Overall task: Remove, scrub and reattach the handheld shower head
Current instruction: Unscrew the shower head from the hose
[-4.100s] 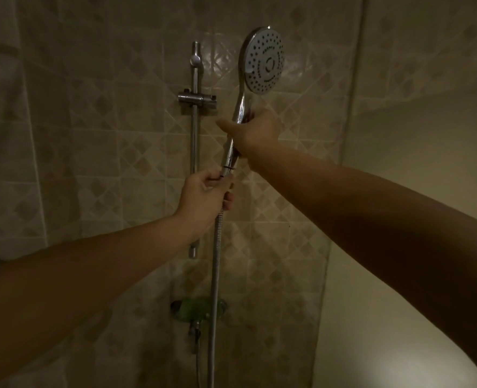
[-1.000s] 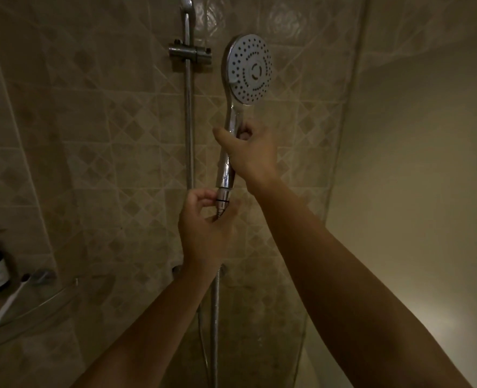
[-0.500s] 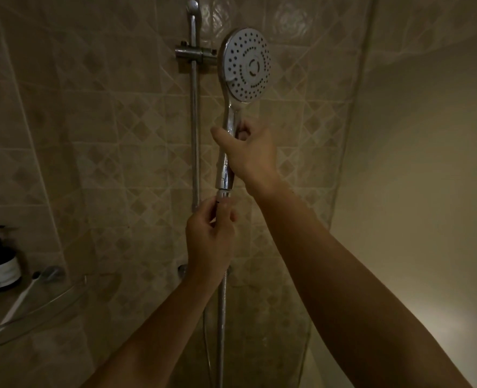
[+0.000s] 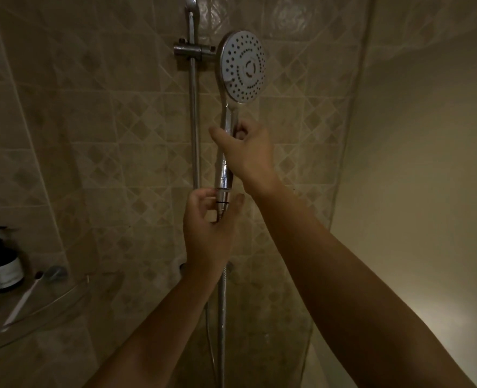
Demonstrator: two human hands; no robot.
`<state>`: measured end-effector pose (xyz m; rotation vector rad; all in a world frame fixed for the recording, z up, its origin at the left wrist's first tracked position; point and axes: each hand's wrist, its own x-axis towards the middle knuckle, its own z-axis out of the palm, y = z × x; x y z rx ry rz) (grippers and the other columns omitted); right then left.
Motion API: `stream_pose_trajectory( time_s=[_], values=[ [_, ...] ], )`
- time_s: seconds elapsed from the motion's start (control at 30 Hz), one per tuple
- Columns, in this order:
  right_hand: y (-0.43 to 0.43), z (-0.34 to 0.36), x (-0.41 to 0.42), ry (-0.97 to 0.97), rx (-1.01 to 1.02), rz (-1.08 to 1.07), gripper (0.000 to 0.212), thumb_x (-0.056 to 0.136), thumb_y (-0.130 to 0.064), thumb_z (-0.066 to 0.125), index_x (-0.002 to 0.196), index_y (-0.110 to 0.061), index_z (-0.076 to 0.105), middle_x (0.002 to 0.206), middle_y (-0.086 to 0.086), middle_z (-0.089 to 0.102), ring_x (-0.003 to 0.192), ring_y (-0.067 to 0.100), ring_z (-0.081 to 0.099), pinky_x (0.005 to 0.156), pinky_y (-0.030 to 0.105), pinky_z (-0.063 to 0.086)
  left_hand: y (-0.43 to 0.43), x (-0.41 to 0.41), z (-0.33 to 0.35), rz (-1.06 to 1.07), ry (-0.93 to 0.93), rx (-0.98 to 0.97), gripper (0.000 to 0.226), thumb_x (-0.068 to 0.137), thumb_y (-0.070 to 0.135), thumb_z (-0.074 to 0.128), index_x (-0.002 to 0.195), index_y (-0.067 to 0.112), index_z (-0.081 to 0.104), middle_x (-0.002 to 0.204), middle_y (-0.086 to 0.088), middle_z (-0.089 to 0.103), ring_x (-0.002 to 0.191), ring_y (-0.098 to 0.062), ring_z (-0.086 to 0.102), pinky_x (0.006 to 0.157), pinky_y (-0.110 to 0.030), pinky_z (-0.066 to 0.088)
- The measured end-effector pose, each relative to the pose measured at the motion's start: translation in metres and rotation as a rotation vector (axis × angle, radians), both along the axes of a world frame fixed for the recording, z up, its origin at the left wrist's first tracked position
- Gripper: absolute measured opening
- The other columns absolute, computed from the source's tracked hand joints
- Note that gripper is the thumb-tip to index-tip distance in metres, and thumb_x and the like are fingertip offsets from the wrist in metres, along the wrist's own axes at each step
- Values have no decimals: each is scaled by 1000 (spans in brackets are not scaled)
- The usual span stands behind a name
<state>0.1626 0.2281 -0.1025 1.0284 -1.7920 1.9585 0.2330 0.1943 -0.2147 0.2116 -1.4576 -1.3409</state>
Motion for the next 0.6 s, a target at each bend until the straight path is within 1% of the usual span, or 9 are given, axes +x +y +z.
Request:
stream_pose_trajectory(
  time_s=[0.07, 0.13, 0.2, 0.3, 0.4, 0.47, 0.53, 0.57, 0.6],
  values=[
    [-1, 0, -1, -7, -13, -17, 27, 84, -26, 76, 72, -13, 56, 58, -1, 49, 58, 17, 48, 58, 37, 43, 0, -1, -2, 86, 16, -41, 24, 79, 26, 79, 91, 24, 58, 88, 6, 68, 79, -3, 65, 62, -14, 50],
    [-1, -1, -1, -12, -26, -27, 26, 84, -26, 76, 75, -9, 60, 60, 2, 52, 58, 19, 49, 58, 37, 44, -2, -2, -4, 113, 10, -82, 16, 83, 25, 75, 91, 20, 61, 86, 8, 67, 77, 0, 63, 63, -14, 50],
    [0, -1, -2, -12, -19, -32, 25, 85, -26, 76, 78, -6, 62, 61, 4, 53, 57, 19, 50, 57, 37, 45, -2, -2, -6, 115, -5, -131, 12, 89, 25, 69, 93, 14, 65, 82, 8, 66, 72, 3, 62, 62, -14, 49],
    [2, 0, -2, -8, -5, -22, 23, 86, -26, 75, 74, -13, 59, 60, 1, 53, 57, 19, 51, 58, 37, 46, -3, -2, -6, 53, -34, -163, 15, 95, 25, 59, 85, 15, 65, 69, 8, 63, 59, -2, 57, 54, -21, 47],
    [5, 3, -2, -4, 1, -4, 24, 87, -24, 74, 72, -15, 57, 61, 4, 54, 58, 23, 52, 60, 45, 52, -7, -2, -4, -113, -26, -102, 22, 99, 26, 52, 85, 17, 66, 68, 3, 61, 60, -11, 55, 51, -27, 44],
    [6, 5, -1, 1, 3, 21, 21, 88, -22, 73, 78, -9, 61, 66, 11, 56, 60, 33, 55, 63, 56, 55, -9, 0, -4, -281, -10, -12, 25, 101, 28, 47, 88, 16, 65, 68, 0, 57, 55, -7, 52, 47, -21, 42],
    [8, 7, 0, -8, -3, 55, 22, 89, -20, 72, 87, 0, 64, 71, 15, 59, 66, 46, 59, 64, 63, 55, -10, 2, -3, -477, 7, 71, 30, 103, 30, 41, 91, 13, 62, 66, 0, 52, 42, -2, 41, 37, -16, 32],
    [9, 7, 1, -14, -4, 69, 24, 89, -20, 72, 91, 2, 65, 72, 16, 59, 68, 47, 61, 65, 64, 54, -11, 3, -2, -580, 20, 122, 31, 102, 32, 40, 91, 12, 60, 64, 1, 51, 39, -2, 36, 33, -16, 27],
    [9, 7, 1, -19, -3, 78, 26, 89, -20, 72, 93, 4, 65, 73, 17, 59, 67, 43, 60, 66, 65, 54, -12, 4, -1, -679, 30, 182, 32, 100, 35, 40, 91, 12, 59, 62, 3, 50, 37, -2, 33, 32, -15, 24]
  ],
)
